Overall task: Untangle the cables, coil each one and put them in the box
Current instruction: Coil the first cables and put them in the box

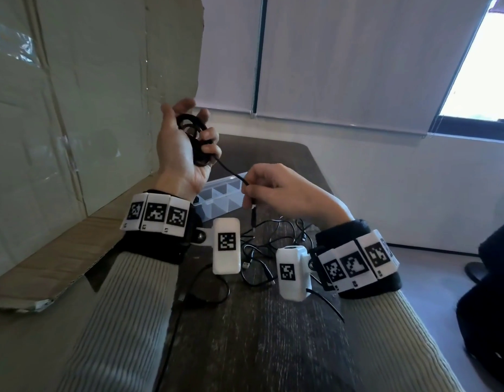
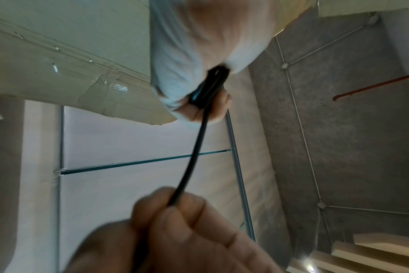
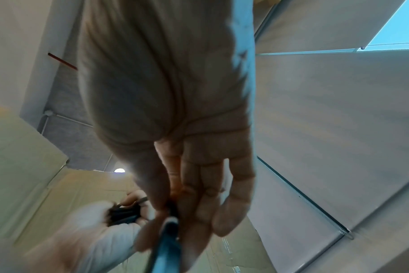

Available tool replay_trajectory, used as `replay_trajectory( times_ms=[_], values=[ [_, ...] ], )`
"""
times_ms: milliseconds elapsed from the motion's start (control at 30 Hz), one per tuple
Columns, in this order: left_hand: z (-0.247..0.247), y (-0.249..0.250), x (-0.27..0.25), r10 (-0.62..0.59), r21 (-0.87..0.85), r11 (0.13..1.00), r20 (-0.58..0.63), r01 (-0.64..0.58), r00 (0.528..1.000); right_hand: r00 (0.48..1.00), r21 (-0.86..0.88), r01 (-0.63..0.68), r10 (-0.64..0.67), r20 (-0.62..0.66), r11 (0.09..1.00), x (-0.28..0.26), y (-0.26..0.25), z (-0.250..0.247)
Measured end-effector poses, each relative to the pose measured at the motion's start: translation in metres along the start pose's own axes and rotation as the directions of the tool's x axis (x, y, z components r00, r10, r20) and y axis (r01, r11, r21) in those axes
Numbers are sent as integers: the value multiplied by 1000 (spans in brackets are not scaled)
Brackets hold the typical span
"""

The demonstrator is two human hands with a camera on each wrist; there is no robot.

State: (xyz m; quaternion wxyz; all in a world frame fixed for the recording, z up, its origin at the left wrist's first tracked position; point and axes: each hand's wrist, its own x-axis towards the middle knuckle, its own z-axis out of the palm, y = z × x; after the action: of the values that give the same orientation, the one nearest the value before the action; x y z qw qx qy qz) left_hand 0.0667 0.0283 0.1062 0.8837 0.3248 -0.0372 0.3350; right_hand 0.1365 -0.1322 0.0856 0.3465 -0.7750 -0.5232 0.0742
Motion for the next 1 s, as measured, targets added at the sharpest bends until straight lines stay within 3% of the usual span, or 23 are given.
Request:
replay_trajectory(
  times_ms=[100,267,433,600,733,800,900,1000],
  values=[
    [0,0,-1,23,-34,999,-17,-24,1000,999,75,26,-24,-22,997,1,-1,2],
    [3,-5,-3,25,-10,1000,-77,-26,997,986,124,35,-14,-165,992,5,-2,3],
    [9,-14,-4,13,87,996,-76,-6,997,979,48,-29,38,-202,998,1,-1,-2],
    [11,-23,-4,37,221,975,-45,-26,998,971,-138,-57,23,-237,989,1,-2,0],
    [12,-39,-10,17,517,855,44,-37,999,878,-118,18,-72,-474,993,-1,-8,-8],
    [13,-46,-15,-48,642,767,81,-16,996,842,-123,48,-106,-529,991,-1,-9,-13],
    [14,-53,-16,-148,741,671,163,-22,975,897,-185,35,-112,-427,982,-2,-7,-16],
    [13,-52,-17,-223,768,640,207,-17,953,934,-102,91,-120,-337,991,-6,0,-22]
  ],
)
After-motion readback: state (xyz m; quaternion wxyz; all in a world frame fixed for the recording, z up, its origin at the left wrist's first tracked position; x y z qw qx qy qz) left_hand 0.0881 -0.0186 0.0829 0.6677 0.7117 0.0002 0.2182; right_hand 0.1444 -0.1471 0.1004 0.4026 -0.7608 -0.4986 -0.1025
